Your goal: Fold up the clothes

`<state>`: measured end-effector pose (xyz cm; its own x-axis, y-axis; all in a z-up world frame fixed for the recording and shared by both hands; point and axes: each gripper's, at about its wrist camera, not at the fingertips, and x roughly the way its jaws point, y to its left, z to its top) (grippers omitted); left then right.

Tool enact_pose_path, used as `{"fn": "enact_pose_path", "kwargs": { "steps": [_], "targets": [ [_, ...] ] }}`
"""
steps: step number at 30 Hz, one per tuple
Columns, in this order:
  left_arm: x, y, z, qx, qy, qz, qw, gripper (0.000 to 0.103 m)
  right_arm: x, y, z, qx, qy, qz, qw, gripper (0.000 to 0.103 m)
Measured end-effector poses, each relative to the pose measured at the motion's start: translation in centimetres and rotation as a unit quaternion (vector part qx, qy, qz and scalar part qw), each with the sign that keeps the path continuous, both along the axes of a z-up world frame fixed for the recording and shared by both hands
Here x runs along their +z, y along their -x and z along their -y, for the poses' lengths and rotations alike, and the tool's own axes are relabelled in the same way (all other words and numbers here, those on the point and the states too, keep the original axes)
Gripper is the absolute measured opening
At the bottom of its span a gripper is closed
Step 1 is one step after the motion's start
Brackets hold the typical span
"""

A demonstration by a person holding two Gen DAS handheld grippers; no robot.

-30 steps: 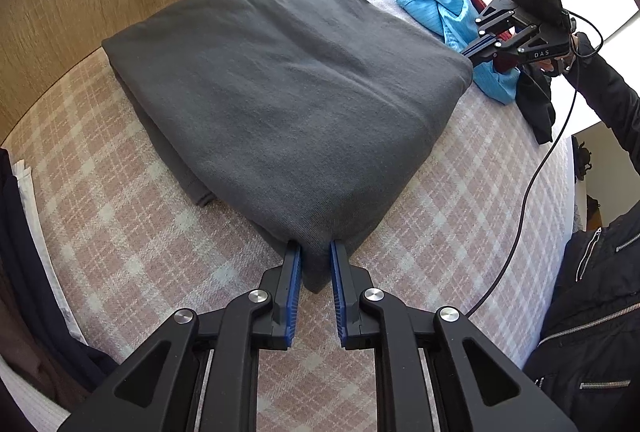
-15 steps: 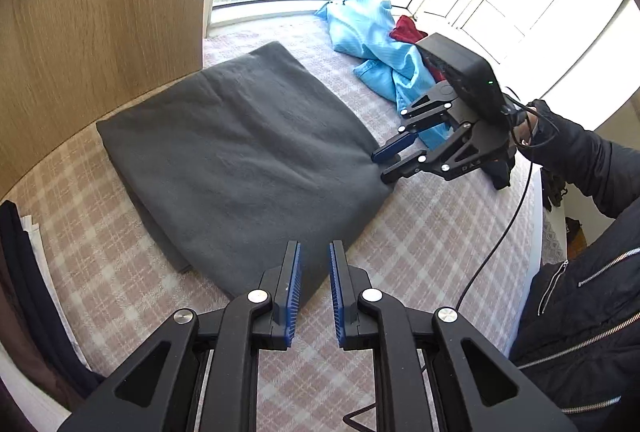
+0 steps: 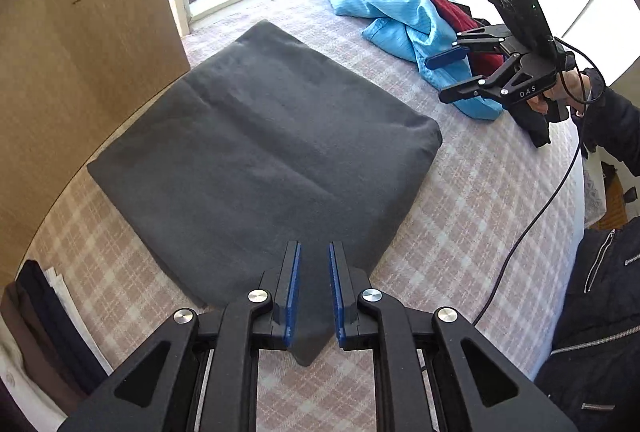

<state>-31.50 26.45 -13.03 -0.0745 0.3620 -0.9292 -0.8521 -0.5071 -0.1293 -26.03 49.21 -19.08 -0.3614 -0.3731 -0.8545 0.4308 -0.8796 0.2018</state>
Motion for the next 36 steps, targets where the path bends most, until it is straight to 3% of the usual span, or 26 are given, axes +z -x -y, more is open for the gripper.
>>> {"fn": "enact_pose_path", "kwargs": {
  "steps": [1,2,3,8,12,17,20,22,26,30,36],
  "targets": [
    [-0.5,0.3,-0.7,-0.003,0.009,-0.001,1.0,0.012,-0.8,0.1,-0.2,-0.002,0.002,0.022,1.0,0.056],
    [-1.0,0.5,-1.3,-0.004,0.014,0.001,0.9999,0.012,-1.5,0.2,-0.4,-0.01,0.012,0.037,0.999,0.019],
    [-1.7,0.6,-2.0,-0.005,0.018,0.006,0.9998,0.012,-2.2,0.4,-0.6,-0.018,0.021,0.051,0.998,0.001],
    [-4.1,1.4,-2.4,-0.014,0.051,0.018,0.9984,0.016,-3.8,1.3,-0.3,-0.008,0.099,0.085,0.991,0.001],
    [-4.8,2.6,-1.1,0.003,0.034,0.047,0.9983,0.01,-3.5,2.4,0.4,0.03,0.138,0.089,0.986,0.001],
    [-4.9,2.5,-0.8,0.003,0.029,0.044,0.9986,0.009,-3.4,3.6,1.0,0.083,0.171,0.099,0.977,0.002],
    [-5.0,2.4,-0.8,0.004,0.028,0.046,0.9986,0.009,-2.7,4.4,1.4,0.131,0.211,0.12,0.961,0.002],
    [-5.0,2.4,-0.8,0.004,0.028,0.046,0.9985,0.009,-2.7,5.1,2.1,0.153,0.213,0.13,0.956,0.002],
    [-5.1,2.3,-0.8,0.004,0.028,0.046,0.9985,0.009,-3.9,5.2,2.2,0.182,0.171,0.165,0.954,0.002],
    [-5.1,2.4,-0.7,0.006,0.025,0.049,0.9985,0.009,-3.8,4.7,1.9,0.243,0.192,0.199,0.93,0.004],
    [-5.4,3.0,-0.7,0.005,0.025,0.051,0.9984,0.009,-2.9,4.0,1.8,0.274,0.159,0.201,0.927,0.004]
  ]
}}
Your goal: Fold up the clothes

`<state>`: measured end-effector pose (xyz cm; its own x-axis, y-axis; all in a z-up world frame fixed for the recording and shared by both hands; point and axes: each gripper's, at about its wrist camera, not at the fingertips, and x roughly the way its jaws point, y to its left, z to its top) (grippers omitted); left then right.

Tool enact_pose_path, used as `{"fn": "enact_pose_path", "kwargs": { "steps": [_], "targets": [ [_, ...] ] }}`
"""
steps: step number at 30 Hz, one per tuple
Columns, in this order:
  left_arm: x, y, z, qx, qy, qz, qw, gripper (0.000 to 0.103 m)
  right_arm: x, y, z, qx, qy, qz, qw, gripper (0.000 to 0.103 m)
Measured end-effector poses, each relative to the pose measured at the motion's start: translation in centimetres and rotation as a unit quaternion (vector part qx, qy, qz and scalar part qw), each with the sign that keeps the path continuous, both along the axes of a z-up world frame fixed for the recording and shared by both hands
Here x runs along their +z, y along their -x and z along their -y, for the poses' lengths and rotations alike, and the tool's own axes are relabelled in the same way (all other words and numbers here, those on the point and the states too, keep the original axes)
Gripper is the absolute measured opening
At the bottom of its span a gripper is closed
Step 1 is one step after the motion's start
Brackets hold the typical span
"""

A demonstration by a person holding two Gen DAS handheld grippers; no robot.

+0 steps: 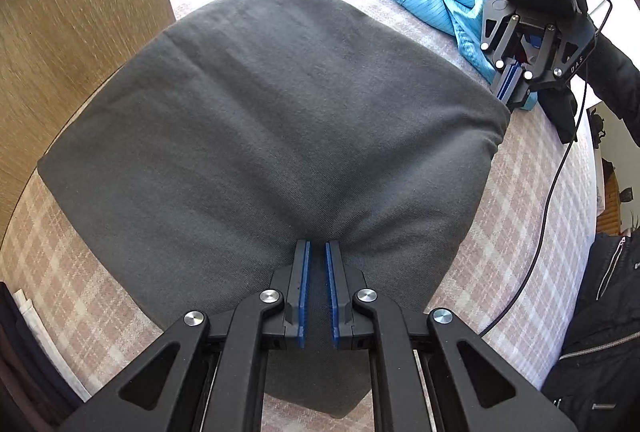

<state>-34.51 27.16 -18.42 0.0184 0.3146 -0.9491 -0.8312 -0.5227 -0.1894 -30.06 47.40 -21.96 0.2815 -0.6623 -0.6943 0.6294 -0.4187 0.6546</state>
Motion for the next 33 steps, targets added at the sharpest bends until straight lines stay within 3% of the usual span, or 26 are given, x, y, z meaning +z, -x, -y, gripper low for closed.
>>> {"fn": "enact_pose_path", "kwargs": {
  "steps": [3,7,10,12,13,16,19,21,23,24,26,27,28,29,31,33],
  "targets": [
    [-0.1,-0.1,-0.1,-0.002,0.001,-0.003,1.0,0.009,1.7,0.3,-1.3,-0.024,-0.032,-0.049,0.998,0.004],
    [0.1,-1.1,-0.3,0.0,0.001,-0.007,1.0,0.009,4.1,0.1,-1.2,-0.063,-0.003,-0.071,0.995,0.004],
    [0.6,-1.9,0.1,0.007,0.0,-0.009,0.9999,0.009,3.0,-0.6,1.5,-0.056,0.008,-0.05,0.997,0.004],
    [1.8,-2.7,1.3,0.021,-0.016,-0.008,0.9996,0.007,0.1,-0.8,2.5,-0.055,-0.093,-0.046,0.993,0.0],
    [2.2,-3.2,1.8,0.023,-0.03,-0.006,0.9993,0.006,-0.1,-0.8,2.1,-0.062,-0.095,-0.042,0.993,0.0],
    [3.1,-5.4,2.5,0.012,-0.068,-0.001,0.9976,0.013,2.7,-1.1,1.5,-0.083,-0.078,-0.071,0.991,0.004],
    [0.8,-6.1,2.8,0.013,-0.03,0.004,0.9995,0.011,4.8,-1.1,3.3,-0.085,-0.034,-0.078,0.993,0.005],
    [0.5,-5.6,4.1,0.042,-0.053,0.029,0.9973,0.012,3.4,-0.8,5.0,-0.083,-0.07,-0.077,0.991,0.005],
    [1.7,-4.7,5.1,0.059,-0.068,0.026,0.9956,0.01,1.1,-0.5,5.7,-0.077,-0.119,-0.058,0.988,0.005],
    [2.5,-4.2,5.6,0.066,-0.075,0.022,0.9948,0.011,0.2,-0.3,5.7,-0.075,-0.136,-0.048,0.987,0.003],
    [4.2,-2.6,6.6,0.087,-0.09,0.009,0.9921,0.024,1.1,0.4,5.0,-0.088,-0.125,-0.046,0.987,0.004],
    [4.9,-0.9,7.1,0.113,-0.097,0.0,0.9889,0.037,2.1,1.0,4.6,-0.103,-0.119,-0.063,0.986,0.004],
    [5.3,1.0,7.6,0.143,-0.1,-0.009,0.9846,0.047,3.1,1.8,4.2,-0.121,-0.113,-0.078,0.983,0.01],
    [5.7,3.0,8.1,0.172,-0.104,-0.017,0.9794,0.05,3.7,3.0,3.9,-0.147,-0.111,-0.087,0.979,0.028],
    [5.3,7.2,9.3,0.231,-0.119,-0.004,0.9656,0.05,4.5,5.6,3.1,-0.2,-0.112,-0.105,0.968,0.053],
    [4.0,10.0,10.0,0.267,-0.129,0.009,0.9551,0.051,4.5,8.2,2.9,-0.228,-0.119,-0.132,0.957,0.054]
  ]
}}
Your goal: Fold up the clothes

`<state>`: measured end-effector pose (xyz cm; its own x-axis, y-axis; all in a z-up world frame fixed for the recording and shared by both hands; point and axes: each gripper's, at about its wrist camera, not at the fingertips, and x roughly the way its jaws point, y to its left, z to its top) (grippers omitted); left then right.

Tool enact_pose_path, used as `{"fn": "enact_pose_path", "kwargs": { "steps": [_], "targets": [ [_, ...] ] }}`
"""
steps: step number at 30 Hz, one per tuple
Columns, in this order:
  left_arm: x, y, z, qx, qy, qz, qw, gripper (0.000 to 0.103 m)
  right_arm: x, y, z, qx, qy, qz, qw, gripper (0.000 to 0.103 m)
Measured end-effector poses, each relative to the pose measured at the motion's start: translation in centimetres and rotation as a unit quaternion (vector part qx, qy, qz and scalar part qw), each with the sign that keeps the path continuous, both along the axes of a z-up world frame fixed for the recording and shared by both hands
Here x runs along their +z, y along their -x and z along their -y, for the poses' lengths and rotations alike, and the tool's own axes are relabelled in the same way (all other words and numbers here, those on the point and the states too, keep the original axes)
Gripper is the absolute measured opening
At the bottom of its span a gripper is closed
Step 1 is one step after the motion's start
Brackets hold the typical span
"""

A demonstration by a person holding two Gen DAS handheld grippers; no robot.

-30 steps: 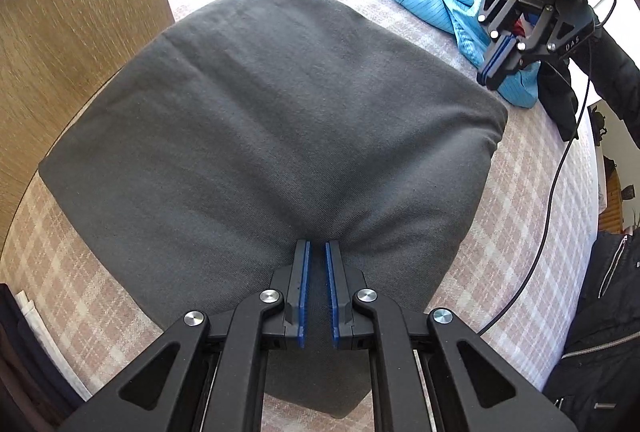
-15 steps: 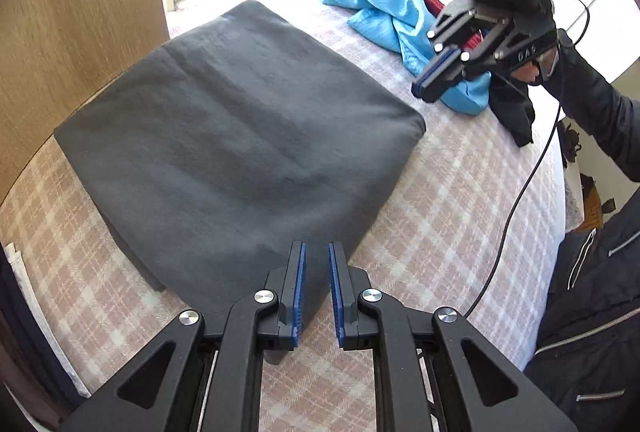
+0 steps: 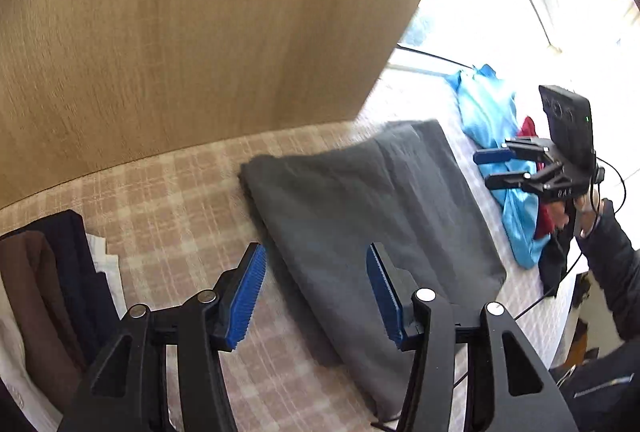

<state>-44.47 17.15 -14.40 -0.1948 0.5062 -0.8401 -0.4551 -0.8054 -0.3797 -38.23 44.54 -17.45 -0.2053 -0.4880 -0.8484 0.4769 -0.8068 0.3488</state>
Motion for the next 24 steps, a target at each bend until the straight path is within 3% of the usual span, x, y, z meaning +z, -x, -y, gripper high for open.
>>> {"fn": "enact_pose_path", "kwargs": {
  "steps": [3,9,16,19,21,23,24],
  "targets": [
    [-1.8,3.3,0.4,0.018,0.002,0.02,0.9996,0.051,-0.6,3.9,-0.5,-0.033,-0.018,-0.023,0.999,0.054],
    [-3.4,5.4,-0.6,-0.003,0.021,0.019,0.9996,0.055,-3.1,8.4,-1.6,-0.046,0.022,0.035,0.998,0.054],
    [-4.2,5.9,-2.9,-0.037,0.046,0.028,0.9979,0.056,-4.0,9.7,0.1,-0.018,-0.011,0.041,0.999,0.054],
    [-4.5,5.1,-4.7,-0.069,0.083,0.007,0.9942,0.069,-4.0,9.7,1.3,-0.002,-0.035,0.027,0.999,0.055],
    [-4.7,4.6,-5.8,-0.088,0.105,-0.007,0.9906,0.071,-3.9,9.6,2.0,0.005,-0.05,0.018,0.999,0.055],
    [-4.8,4.5,-6.1,-0.094,0.107,-0.013,0.9897,0.067,-3.9,9.4,2.6,0.012,-0.057,0.01,0.998,0.055],
    [-4.9,4.6,-6.0,-0.094,0.101,-0.012,0.9904,0.06,-3.9,9.4,2.8,0.017,-0.053,0.009,0.998,0.055]
  ]
}}
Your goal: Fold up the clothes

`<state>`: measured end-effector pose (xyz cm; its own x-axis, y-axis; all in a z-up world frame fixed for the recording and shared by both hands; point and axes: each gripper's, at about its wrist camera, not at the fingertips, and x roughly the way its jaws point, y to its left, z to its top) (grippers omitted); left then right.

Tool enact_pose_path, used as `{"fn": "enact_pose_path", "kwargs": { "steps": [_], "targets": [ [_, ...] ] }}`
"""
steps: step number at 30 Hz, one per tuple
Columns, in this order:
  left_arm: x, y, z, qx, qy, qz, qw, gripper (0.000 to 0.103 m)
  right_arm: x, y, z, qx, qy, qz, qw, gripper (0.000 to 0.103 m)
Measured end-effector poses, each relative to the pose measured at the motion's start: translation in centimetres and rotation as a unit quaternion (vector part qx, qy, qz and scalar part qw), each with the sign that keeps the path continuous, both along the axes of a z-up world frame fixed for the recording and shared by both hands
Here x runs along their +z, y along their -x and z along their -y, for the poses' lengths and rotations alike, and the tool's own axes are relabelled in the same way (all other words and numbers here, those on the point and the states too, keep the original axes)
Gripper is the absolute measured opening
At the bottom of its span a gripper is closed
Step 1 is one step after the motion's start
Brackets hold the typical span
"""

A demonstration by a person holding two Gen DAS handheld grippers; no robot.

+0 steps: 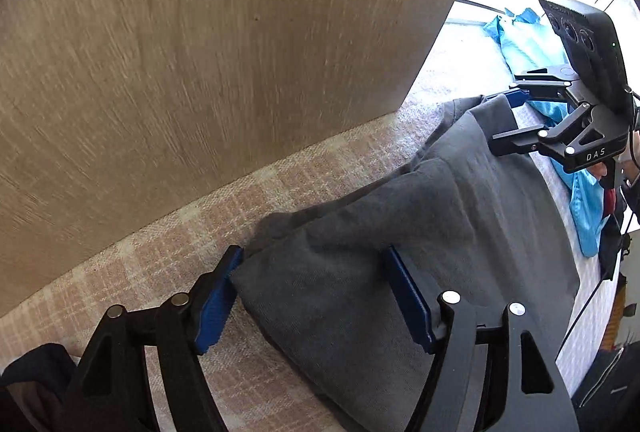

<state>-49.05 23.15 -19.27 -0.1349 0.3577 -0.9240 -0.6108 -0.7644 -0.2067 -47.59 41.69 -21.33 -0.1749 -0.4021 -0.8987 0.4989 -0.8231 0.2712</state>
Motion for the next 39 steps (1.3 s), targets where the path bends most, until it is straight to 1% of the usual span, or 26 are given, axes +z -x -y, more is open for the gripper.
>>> {"fn": "enact_pose_path", "kwargs": {
  "steps": [1,2,3,4,6,7,8,9,13,16,20,24,26,28,30,31,33,35,37,39],
  "targets": [
    [0.0,0.0,0.1,0.001,-0.006,0.001,1.0,0.05,0.0,0.0,0.2,0.004,0.006,0.0,1.0,0.055],
    [-0.1,0.1,0.2,0.002,-0.01,0.0,0.9999,0.045,0.0,0.0,0.3,0.006,0.012,0.001,1.0,0.054],
    [-0.1,0.1,0.4,0.003,-0.017,-0.001,0.9998,0.034,0.0,0.0,0.4,0.006,0.019,0.002,1.0,0.052],
    [-0.1,0.2,0.6,0.003,-0.025,-0.001,0.9997,0.023,0.0,0.1,0.4,0.006,0.025,0.003,1.0,0.039],
    [-0.2,-0.1,0.7,0.0,-0.034,-0.008,0.9994,0.02,-0.1,0.2,0.4,0.001,0.034,0.002,0.999,0.023],
    [-0.3,-0.3,0.6,-0.004,-0.034,-0.017,0.9993,0.019,0.0,0.1,0.4,0.003,0.036,-0.002,0.999,0.021],
    [-0.3,-0.6,0.6,-0.009,-0.034,-0.025,0.9991,0.018,0.1,0.0,0.4,0.004,0.038,-0.005,0.999,0.015],
    [-0.2,-0.9,0.6,-0.014,-0.034,-0.035,0.9987,0.017,0.2,-0.1,0.3,0.004,0.042,-0.008,0.999,0.011],
    [1.2,-1.9,1.9,-0.005,-0.067,-0.044,0.9967,0.016,1.3,-0.9,-0.6,0.001,0.057,-0.024,0.998,0.01],
    [3.6,-3.4,2.7,-0.014,-0.078,-0.065,0.9947,0.016,3.0,-1.6,-1.4,0.001,0.074,-0.038,0.997,0.009],
    [7.9,-5.8,3.7,-0.026,-0.088,-0.094,0.9914,0.016,6.2,-4.2,-1.4,0.011,0.087,-0.07,0.994,0.009],
    [11.8,-8.4,3.5,-0.042,-0.088,-0.126,0.9873,0.016,9.7,-7.2,-1.1,0.011,0.097,-0.107,0.989,0.009],
    [14.1,-9.3,3.7,-0.047,-0.083,-0.143,0.9851,0.016,11.8,-8.5,-0.9,0.015,0.092,-0.129,0.987,0.009],
    [16.6,-10.3,4.0,-0.044,-0.08,-0.172,0.9808,0.016,14.1,-9.4,-0.5,0.022,0.08,-0.15,0.985,0.009],
    [18.6,-12.1,4.4,-0.039,-0.083,-0.195,0.9766,0.016,16.5,-10.5,0.0,0.022,0.073,-0.178,0.981,0.009],
    [19.2,-13.3,4.6,-0.039,-0.083,-0.202,0.9751,0.016,17.6,-11.4,0.1,0.023,0.07,-0.192,0.979,0.009],
    [18.7,-16.6,5.1,-0.043,-0.084,-0.202,0.9749,0.016,18.9,-13.8,0.5,0.026,0.061,-0.211,0.975,0.009],
    [16.9,-20.5,5.5,-0.046,-0.092,-0.185,0.9773,0.016,18.4,-16.9,0.9,0.029,0.065,-0.211,0.975,0.009],
    [14.1,-24.7,5.8,-0.049,-0.089,-0.161,0.9817,0.016,16.6,-20.9,1.2,0.023,0.067,-0.203,0.976,0.009],
    [10.9,-28.3,6.0,-0.052,-0.082,-0.123,0.9877,0.016,14.2,-24.9,1.4,0.015,0.076,-0.188,0.979,0.009]
  ]
}}
